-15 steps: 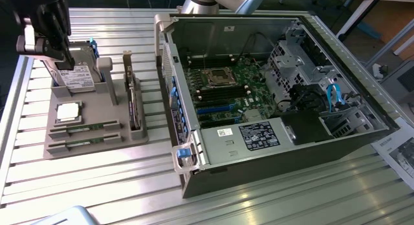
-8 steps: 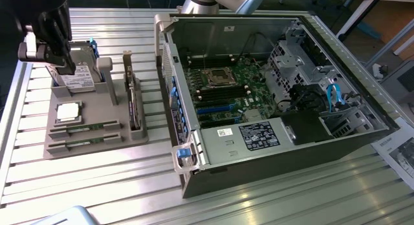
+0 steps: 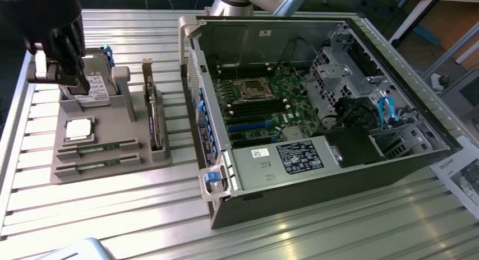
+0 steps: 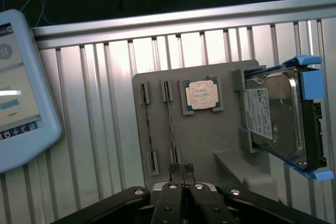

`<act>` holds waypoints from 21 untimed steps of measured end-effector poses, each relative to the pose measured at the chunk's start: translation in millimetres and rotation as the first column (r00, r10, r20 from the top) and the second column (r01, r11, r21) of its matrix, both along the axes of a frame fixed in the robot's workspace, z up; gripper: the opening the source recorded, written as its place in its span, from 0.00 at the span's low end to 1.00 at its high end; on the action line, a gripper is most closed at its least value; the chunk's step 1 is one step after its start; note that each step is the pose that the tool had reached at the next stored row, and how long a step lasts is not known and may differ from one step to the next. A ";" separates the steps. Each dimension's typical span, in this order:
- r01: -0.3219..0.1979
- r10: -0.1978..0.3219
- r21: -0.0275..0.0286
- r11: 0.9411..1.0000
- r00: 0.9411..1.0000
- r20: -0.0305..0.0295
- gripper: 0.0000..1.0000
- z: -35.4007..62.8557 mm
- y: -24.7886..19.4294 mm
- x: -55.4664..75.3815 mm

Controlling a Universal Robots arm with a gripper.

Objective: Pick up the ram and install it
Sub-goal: 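Pick up the ram and move it above insertion slot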

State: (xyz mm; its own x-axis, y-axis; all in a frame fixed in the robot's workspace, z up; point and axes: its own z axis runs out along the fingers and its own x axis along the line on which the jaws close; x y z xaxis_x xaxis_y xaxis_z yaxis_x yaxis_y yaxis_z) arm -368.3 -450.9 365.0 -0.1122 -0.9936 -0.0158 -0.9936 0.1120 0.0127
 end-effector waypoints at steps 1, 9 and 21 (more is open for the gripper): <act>0.000 0.000 0.000 1.000 1.000 0.000 0.10 -1.6 -0.6 0.0; 0.000 0.000 0.000 1.000 1.000 0.000 0.10 -20.1 -6.9 -0.1; -0.002 0.002 0.000 1.000 1.000 0.000 0.10 -47.4 -14.1 -0.1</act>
